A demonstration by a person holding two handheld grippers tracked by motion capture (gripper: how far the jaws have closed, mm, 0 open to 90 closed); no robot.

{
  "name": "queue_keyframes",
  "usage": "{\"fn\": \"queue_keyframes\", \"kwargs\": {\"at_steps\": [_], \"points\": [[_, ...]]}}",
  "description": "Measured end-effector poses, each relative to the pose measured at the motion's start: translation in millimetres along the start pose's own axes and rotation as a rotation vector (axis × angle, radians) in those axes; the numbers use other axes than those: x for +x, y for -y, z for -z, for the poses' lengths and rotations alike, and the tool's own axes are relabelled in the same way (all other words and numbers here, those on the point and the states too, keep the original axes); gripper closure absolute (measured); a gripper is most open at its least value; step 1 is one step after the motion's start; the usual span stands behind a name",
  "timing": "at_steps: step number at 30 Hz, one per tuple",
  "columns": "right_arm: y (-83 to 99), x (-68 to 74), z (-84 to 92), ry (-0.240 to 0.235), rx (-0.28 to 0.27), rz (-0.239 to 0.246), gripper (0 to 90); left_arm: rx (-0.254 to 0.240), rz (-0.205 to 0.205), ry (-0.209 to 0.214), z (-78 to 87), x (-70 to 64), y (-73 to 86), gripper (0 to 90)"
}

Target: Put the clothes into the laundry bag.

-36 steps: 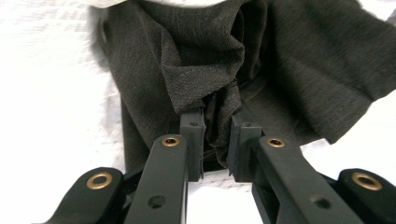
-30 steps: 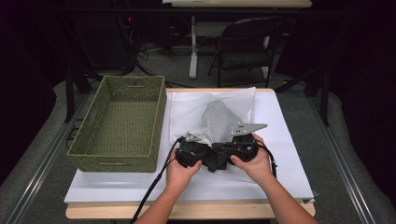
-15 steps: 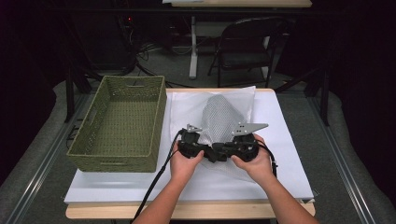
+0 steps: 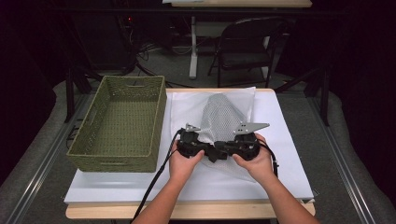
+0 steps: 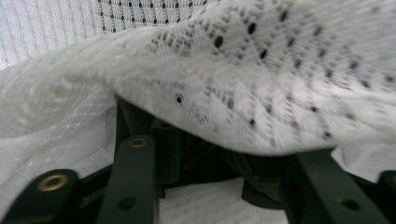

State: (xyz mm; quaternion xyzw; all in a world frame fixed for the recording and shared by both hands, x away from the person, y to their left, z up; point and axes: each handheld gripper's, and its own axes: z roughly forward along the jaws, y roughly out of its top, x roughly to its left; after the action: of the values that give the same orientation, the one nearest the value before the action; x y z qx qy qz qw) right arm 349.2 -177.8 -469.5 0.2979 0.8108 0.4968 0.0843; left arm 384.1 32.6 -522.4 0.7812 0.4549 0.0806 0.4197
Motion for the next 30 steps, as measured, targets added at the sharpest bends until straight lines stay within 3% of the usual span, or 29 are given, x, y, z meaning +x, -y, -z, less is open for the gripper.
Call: {"fn": "queue_keyframes", "kwargs": {"at_steps": [11, 19, 20, 22, 24, 30], "points": [[-0.2, -0.9, 1.2, 0.005, 0.001, -0.001, 89.0, 0.020, -0.015, 0.032, 20.2, -2.9, 8.5, 43.6], [-0.1, -1.4, 1.0, 0.002, 0.002, -0.001, 88.9, 0.069, -0.029, 0.033, 13.3, -4.0, 17.5, 42.4], [-0.1, -1.4, 1.0, 0.002, 0.002, -0.001, 88.9, 0.082, -0.045, 0.029, 11.8, -3.9, 17.9, 42.0], [0.0, -1.3, 0.9, 0.002, 0.003, -0.001, 88.9, 0.089, -0.036, 0.039, 8.4, -4.7, 18.6, 40.2], [0.0, -1.1, 1.0, 0.003, 0.003, -0.002, 88.9, 0.098, -0.049, 0.027, 5.2, -4.5, 19.2, 40.4], [0.5, -1.0, 0.2, 0.002, 0.000, -0.003, 88.9, 0.108, -0.038, 0.004, -3.7, -2.8, 21.0, 43.8]]}}
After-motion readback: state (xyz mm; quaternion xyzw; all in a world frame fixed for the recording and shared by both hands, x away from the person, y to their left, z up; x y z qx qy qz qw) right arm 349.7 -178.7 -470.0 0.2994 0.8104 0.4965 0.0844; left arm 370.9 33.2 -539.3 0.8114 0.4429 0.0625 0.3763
